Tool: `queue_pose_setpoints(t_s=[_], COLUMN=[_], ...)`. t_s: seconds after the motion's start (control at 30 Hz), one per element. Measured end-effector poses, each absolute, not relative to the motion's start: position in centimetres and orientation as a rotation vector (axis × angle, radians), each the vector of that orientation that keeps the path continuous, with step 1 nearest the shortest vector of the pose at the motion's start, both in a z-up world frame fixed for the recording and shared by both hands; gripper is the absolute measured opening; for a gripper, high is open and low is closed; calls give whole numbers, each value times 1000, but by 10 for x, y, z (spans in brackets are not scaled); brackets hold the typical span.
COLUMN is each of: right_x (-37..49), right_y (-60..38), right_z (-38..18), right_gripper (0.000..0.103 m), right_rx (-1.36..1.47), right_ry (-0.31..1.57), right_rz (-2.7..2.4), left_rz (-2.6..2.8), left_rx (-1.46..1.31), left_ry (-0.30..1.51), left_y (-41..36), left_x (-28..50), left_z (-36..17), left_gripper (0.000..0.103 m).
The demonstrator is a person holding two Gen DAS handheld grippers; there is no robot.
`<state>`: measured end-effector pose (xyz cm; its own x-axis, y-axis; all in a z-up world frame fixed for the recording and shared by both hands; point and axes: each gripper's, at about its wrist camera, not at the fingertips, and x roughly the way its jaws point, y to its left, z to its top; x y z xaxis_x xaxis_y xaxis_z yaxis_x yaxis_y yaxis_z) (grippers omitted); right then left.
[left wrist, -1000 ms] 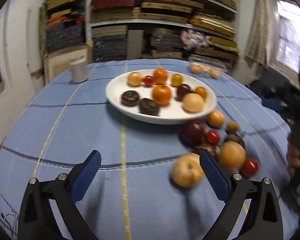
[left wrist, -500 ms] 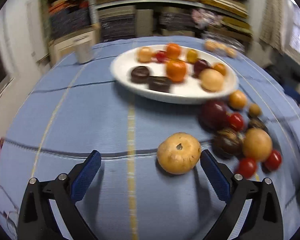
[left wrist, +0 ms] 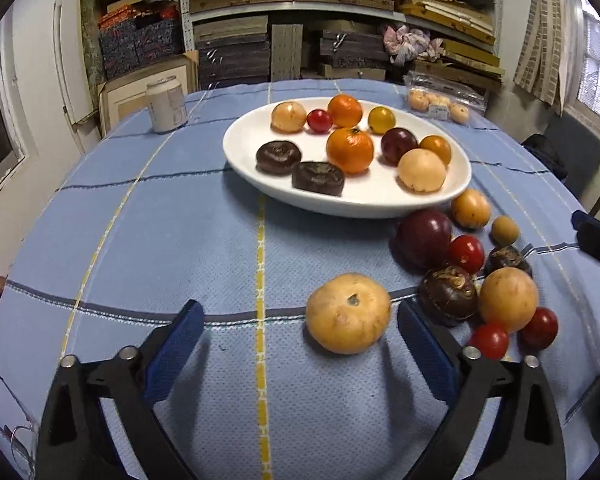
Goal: Organize fruits
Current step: 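Move the left tool to a large beige fruit and close on it, then grasp a beige pear-shaped fruit with the right tool while the left tool carries its fruit to the plate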
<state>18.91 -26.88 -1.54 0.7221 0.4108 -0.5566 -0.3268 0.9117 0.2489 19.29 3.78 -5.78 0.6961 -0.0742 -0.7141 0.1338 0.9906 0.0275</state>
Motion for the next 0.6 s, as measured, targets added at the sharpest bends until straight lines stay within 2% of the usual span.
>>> queue_pose_setpoints(t_s=[0.07,0.13,0.2,0.43,0.53,0.6], right_x=[184,179,174,170,172,174], right_y=[-259,-248,-237,-210,-206,-203], right_z=[-16,-17,-18,-27,-30,-32], right_gripper=[95,95,95,94,71,65], right_rx=[93,38,-24,-172,-187,-201], right_ry=[640,633,625,632,652,671], right_rz=[424,442,453,467,483,491], left_rz=[-144,-179,-209,-241,-244,-246], left_rx=[92,101,111,101,103,97], left_ry=[804,826,850,852,851,853], left_y=[32,26,20,18,18,18], left_x=[195,198,200,202,201,201], left_z=[-59,-62,-66,-68,-68,-68], left_gripper=[78,55,45,45,45,45])
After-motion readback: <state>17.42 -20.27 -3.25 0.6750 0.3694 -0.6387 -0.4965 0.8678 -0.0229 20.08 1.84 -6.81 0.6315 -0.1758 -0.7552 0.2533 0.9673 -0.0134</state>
